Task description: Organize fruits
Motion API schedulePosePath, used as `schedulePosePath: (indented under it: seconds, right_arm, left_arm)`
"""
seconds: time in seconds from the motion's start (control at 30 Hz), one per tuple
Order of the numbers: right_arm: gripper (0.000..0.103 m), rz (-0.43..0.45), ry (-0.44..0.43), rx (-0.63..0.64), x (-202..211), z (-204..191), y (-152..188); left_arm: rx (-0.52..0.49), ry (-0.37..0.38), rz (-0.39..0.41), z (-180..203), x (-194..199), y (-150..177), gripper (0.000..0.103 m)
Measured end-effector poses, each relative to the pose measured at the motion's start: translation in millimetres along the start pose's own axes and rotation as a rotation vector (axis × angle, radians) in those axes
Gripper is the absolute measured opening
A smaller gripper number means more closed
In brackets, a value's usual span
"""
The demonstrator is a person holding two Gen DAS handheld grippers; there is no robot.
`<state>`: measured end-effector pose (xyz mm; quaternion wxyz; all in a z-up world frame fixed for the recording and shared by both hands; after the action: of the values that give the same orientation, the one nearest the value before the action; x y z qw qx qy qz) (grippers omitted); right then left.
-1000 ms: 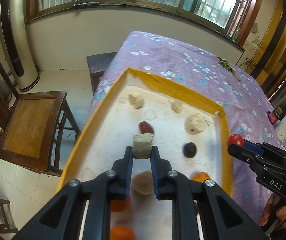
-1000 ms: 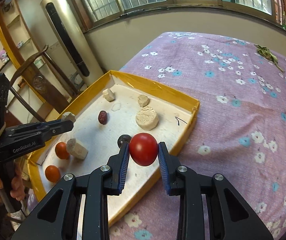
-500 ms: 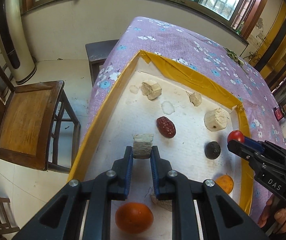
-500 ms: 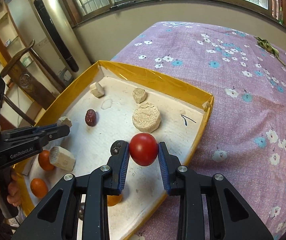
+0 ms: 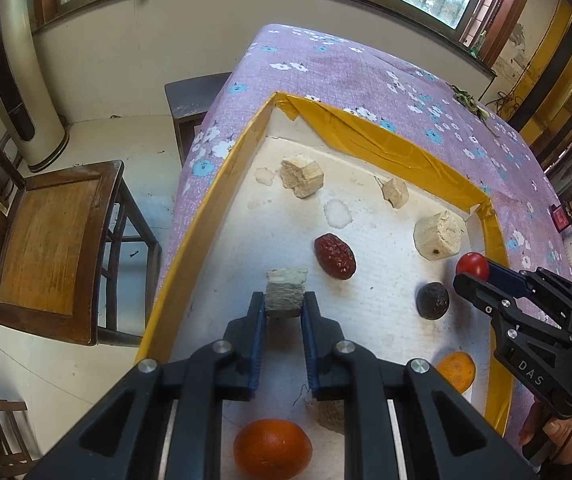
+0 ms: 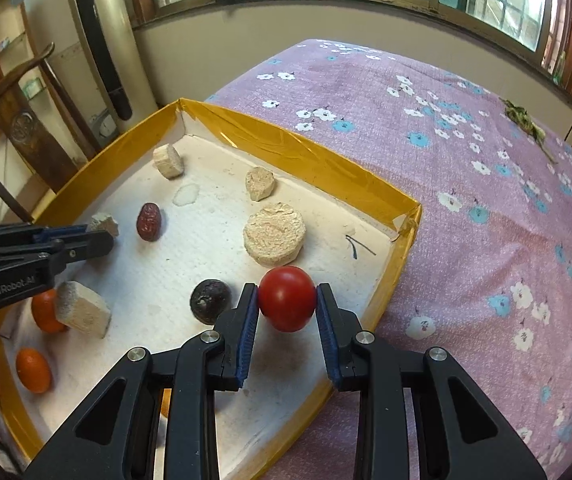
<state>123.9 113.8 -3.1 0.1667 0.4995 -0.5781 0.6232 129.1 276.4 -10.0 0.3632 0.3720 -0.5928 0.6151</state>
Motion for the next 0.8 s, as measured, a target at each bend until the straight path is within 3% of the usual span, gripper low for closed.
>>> schedulePosePath:
  seconds: [0.53, 0.63, 0.7, 0.73, 0.8]
  right_arm:
    - [0.036, 0.014, 0.027, 0.016, 15, -8, 7]
    - [0.036, 0.042, 0.003, -0.018, 30, -9, 13]
    - [0.040, 0.061, -0.005, -0.035, 41, -10, 17]
    - [0.043, 0.064, 0.002, -0.041, 45, -10, 19]
    - [0.051, 0.069, 0.005, -0.053, 52, -10, 25]
  left_arm:
    - [-0.018, -0.009, -0.004, -3, 9, 8, 0.028]
    - [-0.029, -0.033, 0.020, -2, 16, 13, 0.037]
    - [-0.041, -0.078, 0.055, -1, 23, 15, 0.062]
    - [-0.044, -0.105, 0.078, -2, 28, 15, 0.068]
    - [-0.045, -0.117, 0.118, -3, 38, 17, 0.069]
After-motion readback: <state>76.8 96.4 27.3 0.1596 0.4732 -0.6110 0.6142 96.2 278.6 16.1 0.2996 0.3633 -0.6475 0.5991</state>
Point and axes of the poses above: each gripper's, at about its wrist camera, not at the fingertips, and x roughly against the way its jaws point, z to its right, y to its underside, the point moved 4 cm from there along -x, roughly the way its jaws point, and after that the axes turned 10 degrees about -y, right-handed, at the moved point
